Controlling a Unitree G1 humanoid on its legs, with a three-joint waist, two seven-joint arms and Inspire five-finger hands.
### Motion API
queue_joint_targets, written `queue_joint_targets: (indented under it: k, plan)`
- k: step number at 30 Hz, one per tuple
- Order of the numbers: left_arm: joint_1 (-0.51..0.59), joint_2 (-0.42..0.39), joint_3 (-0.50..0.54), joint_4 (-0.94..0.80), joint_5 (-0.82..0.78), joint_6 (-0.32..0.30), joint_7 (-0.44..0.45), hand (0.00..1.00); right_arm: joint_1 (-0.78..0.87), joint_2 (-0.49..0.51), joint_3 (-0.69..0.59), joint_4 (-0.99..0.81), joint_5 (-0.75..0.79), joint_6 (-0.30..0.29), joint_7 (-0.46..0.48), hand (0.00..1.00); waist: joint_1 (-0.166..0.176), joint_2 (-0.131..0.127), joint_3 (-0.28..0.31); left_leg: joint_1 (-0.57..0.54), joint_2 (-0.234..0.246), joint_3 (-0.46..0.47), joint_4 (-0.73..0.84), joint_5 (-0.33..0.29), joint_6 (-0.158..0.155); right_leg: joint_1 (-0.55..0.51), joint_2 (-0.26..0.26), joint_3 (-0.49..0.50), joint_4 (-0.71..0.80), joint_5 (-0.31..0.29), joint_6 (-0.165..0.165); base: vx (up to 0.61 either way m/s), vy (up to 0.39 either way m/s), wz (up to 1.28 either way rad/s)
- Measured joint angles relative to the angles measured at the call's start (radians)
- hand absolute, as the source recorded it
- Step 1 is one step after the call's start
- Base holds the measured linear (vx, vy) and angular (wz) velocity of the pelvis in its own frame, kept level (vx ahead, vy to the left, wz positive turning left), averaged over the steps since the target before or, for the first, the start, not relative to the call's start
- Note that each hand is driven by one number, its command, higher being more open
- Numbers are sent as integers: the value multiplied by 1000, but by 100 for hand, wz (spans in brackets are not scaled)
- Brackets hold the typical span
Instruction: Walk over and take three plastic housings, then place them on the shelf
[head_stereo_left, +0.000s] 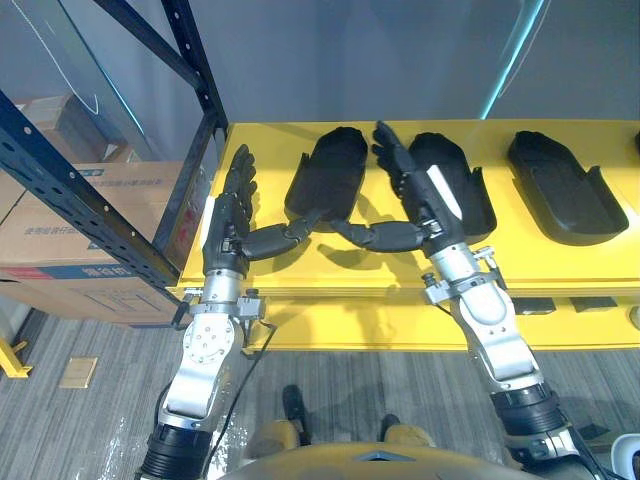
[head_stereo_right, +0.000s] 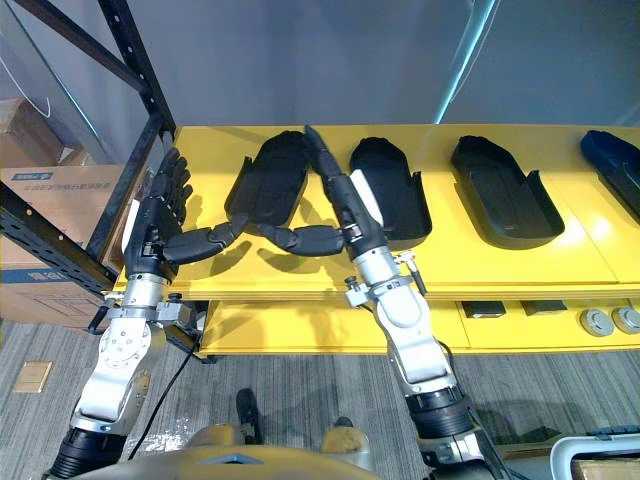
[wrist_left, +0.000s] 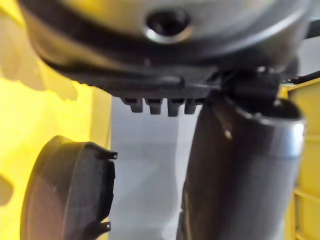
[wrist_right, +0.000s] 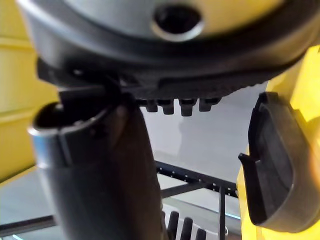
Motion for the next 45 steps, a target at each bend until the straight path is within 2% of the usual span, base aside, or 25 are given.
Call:
queue_joint_targets:
  k: [5, 8, 11, 15, 18, 25, 33, 38, 45]
  plan:
    - [1, 0, 9, 0, -7, 0, -29, 100, -43, -7, 19, 54, 0, 21, 15, 100, 7, -2, 9, 3, 0, -13, -2, 0, -4, 12, -1, -9, 0, -7, -8, -4, 12, 8]
    - [5, 0, 18, 0, -32, -1, -55, 100, -70, -24, 34, 74, -5, 44, 54, 100, 9, -6, 17, 5, 0, -17, -4, 1, -5, 15, -3, -12, 1, -9, -7, -22, 19, 4]
    - [12, 0, 25, 0, -53, -5, -77, 100, -88, -54, 58, 80, -75, 66, 106, 100, 11, -11, 25, 5, 0, -22, -4, 2, -6, 17, -3, -17, 1, -10, -5, -5, 12, 4]
    - [25, 0, 26, -2, -170, -52, -130, 100, -88, -81, 75, 110, -148, 81, 135, 100, 27, -11, 26, 5, 0, -28, -4, 4, -5, 22, -2, -26, 1, -8, -8, 19, 0, 4]
    - [32, 0, 31, -17, -248, -87, -161, 100, -90, -88, 78, 138, -201, 93, 135, 100, 31, -12, 27, 6, -1, -37, -4, 5, -5, 31, -2, -32, 0, -8, -8, 36, -5, 9]
    - [65, -10, 49, -63, -395, -117, -242, 100, -132, -91, 120, 210, -316, 95, 104, 100, 41, -15, 31, 11, 0, -39, -4, 6, -6, 36, 0, -34, -1, -10, -10, 3, 0, 1]
    - [65, -25, 47, -63, -395, -117, -279, 100, -179, -91, 152, 249, -355, 87, 71, 100, 57, -28, 40, 10, 0, -39, -4, 6, -7, 34, -1, -34, -2, -10, -10, 0, 0, 0]
    - [70, -28, 48, -63, -395, -116, -293, 100, -203, -95, 154, 251, -386, 97, 166, 100, 56, -28, 41, 10, 0, -38, -4, 6, -7, 35, 0, -34, -2, -10, -10, 13, -1, 0]
    - [71, -25, 47, -63, -406, -111, -301, 100, -229, -200, 174, 216, -391, 96, 281, 100, 57, -30, 41, 14, 1, -34, -4, 6, -7, 36, -1, -31, -3, -10, -10, 0, 0, -1]
